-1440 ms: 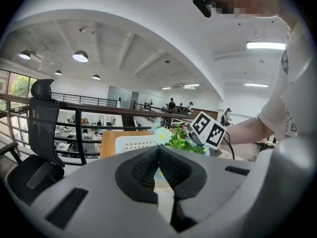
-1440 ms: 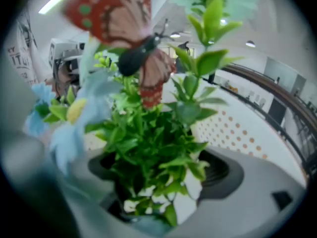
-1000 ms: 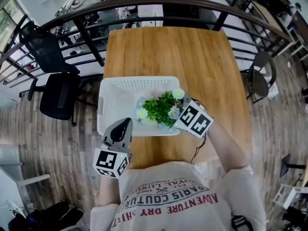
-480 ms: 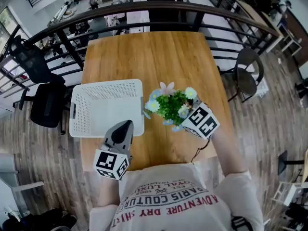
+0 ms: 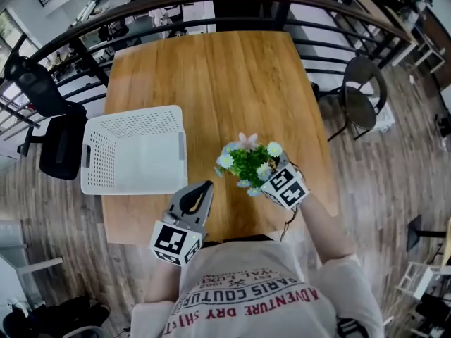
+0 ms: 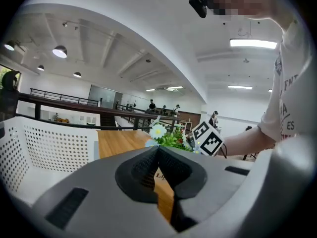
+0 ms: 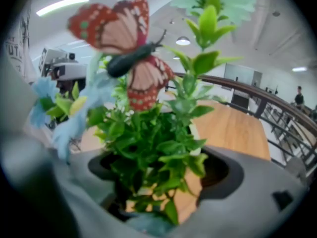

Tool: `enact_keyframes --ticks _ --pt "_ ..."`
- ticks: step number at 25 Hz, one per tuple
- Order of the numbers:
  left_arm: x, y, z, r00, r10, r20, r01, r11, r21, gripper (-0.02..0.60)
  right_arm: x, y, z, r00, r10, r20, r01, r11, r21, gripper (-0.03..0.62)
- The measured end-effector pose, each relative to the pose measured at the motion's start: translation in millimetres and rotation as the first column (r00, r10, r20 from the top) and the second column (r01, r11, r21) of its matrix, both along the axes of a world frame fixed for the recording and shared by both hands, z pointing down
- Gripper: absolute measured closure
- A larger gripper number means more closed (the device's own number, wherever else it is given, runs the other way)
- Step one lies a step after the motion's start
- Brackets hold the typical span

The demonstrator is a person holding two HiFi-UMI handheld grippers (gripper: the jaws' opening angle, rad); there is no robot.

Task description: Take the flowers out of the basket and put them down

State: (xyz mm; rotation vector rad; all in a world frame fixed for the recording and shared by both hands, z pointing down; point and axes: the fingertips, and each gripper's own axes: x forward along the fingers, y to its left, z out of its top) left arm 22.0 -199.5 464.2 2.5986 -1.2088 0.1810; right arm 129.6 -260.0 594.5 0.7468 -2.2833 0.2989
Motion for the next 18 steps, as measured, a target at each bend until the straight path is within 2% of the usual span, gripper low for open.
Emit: enact_keyframes --ticks 5,8,13,18 --pt "5 1 21 1.0 -0.028 -0.012 0.027 0.997 -0.069 0.557 2 3 51 1.0 0.008 0.004 -0.007 0.998 -0.066 0.143" --pt "7 5 33 0.999 -0.044 0.006 0.044 0.993 -0.107 0.557 5 3 78 1.0 0.004 -0.009 -0.005 0.996 -0.088 0.141" --pt "8 9 45 0.998 -0.043 0.044 0.048 0.992 -0.12 0.557 5 -6 101 1.0 -0.004 -0.027 0.002 0.996 -0.089 0.142" --pt "4 9 43 0.997 -0.053 0.055 0.06 0.99 -0.13 0.557 -3 -7 108 0.997 -0.056 -0.058 0.051 0.995 -0.083 0.141"
